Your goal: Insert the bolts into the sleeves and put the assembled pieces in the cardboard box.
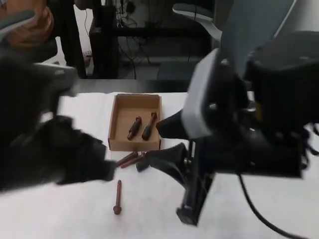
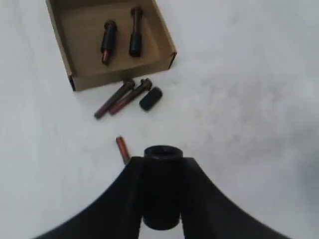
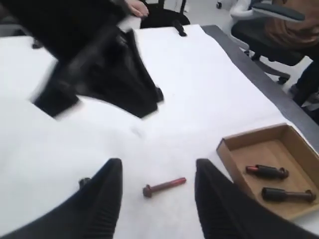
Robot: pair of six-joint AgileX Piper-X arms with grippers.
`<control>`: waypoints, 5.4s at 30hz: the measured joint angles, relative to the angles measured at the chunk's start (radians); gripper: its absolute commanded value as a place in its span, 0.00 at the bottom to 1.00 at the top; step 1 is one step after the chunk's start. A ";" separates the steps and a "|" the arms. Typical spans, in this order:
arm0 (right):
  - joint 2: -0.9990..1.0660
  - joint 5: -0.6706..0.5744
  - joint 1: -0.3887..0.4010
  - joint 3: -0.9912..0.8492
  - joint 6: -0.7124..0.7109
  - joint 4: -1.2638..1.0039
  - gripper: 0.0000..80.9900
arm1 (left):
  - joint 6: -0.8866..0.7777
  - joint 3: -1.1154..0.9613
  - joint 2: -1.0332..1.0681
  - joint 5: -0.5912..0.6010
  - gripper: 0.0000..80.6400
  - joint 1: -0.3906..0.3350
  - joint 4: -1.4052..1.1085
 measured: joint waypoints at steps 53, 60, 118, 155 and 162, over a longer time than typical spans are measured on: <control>0.899 0.507 0.098 -0.647 -1.359 0.343 0.68 | -0.158 0.177 -0.808 0.022 0.02 0.000 0.072; 0.899 0.454 0.109 -0.647 -1.323 0.449 0.61 | -0.158 0.177 -0.808 0.022 0.02 0.000 0.072; 0.031 0.028 -0.005 -0.106 0.215 -0.026 0.01 | -0.032 0.550 -0.797 0.091 0.02 0.000 -0.387; 0.176 0.123 0.155 0.185 0.503 -0.620 0.01 | -0.043 0.684 -0.106 0.341 0.02 0.000 -1.222; 0.176 0.070 0.142 0.174 0.591 -0.597 0.01 | -0.028 0.689 -0.106 0.345 0.02 0.000 -1.271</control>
